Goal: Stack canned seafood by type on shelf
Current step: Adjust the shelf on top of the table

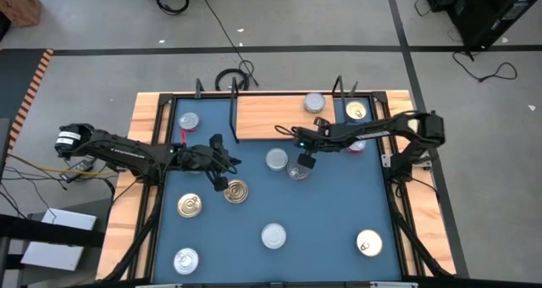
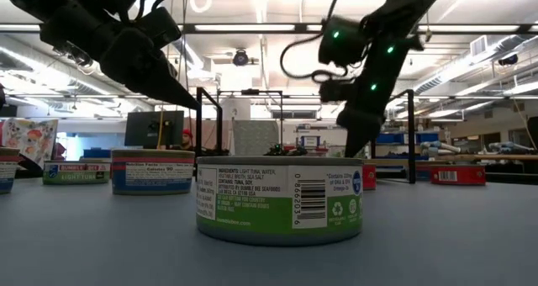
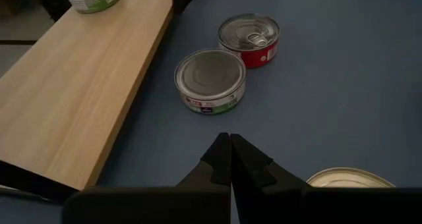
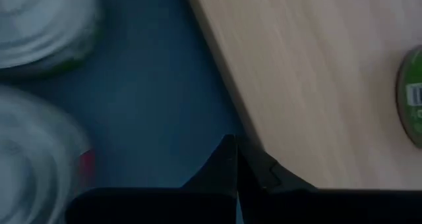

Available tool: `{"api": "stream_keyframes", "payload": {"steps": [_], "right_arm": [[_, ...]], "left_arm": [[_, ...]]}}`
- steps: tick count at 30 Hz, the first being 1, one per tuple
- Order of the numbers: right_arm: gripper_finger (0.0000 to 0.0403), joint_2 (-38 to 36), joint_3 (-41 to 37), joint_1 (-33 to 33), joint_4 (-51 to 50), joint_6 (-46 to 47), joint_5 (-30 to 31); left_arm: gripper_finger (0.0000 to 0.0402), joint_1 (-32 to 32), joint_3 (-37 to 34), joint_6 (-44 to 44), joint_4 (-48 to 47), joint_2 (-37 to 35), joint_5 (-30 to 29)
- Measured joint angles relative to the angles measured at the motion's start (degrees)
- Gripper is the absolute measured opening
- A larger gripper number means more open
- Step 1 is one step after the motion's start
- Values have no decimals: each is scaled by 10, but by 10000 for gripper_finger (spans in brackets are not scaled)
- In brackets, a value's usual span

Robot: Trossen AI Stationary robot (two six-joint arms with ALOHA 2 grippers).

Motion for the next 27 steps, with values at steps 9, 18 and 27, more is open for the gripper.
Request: {"api": "stream_keyframes", "payload": {"steps": [9,18,27], "right_arm": [[5,58,38,-27,20,-14,-6],[5,64,40,-38,51,-11,-12],[9,56,40,-11,51,-16,0]], "left_arm": [[3,0,0,1,-4,0,0],[3,0,0,1,-5,0,-1],[3,-1,0,2,0,0,-1]]}}
